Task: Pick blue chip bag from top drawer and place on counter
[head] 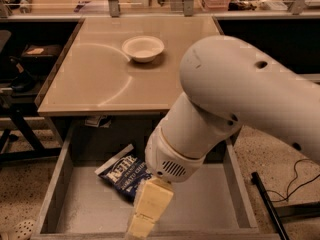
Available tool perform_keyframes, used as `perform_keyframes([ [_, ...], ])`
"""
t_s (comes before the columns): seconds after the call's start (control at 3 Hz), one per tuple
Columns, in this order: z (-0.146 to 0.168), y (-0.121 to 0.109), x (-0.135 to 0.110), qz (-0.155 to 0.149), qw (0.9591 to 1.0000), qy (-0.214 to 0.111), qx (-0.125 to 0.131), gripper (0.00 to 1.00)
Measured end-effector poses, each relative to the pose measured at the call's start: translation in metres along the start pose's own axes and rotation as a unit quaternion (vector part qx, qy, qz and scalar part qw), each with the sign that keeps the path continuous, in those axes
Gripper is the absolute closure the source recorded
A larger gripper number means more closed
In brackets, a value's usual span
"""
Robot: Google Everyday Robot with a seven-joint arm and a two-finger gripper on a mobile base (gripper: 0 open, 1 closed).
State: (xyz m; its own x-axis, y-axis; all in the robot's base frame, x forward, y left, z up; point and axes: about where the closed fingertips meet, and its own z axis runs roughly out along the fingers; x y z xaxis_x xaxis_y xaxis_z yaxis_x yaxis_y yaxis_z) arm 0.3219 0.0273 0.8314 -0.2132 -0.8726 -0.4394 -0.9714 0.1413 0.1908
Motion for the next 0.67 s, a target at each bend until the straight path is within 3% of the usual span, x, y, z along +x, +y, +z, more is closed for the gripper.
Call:
perform_keyframes([
  [0.33, 0.029, -0.006, -0.004, 0.013, 0.9999, 0.003, 0.003, 0.00],
  [0.67, 0.063, -0.041, -0.016, 0.040, 0.9984, -0.003, 0.040, 0.00],
])
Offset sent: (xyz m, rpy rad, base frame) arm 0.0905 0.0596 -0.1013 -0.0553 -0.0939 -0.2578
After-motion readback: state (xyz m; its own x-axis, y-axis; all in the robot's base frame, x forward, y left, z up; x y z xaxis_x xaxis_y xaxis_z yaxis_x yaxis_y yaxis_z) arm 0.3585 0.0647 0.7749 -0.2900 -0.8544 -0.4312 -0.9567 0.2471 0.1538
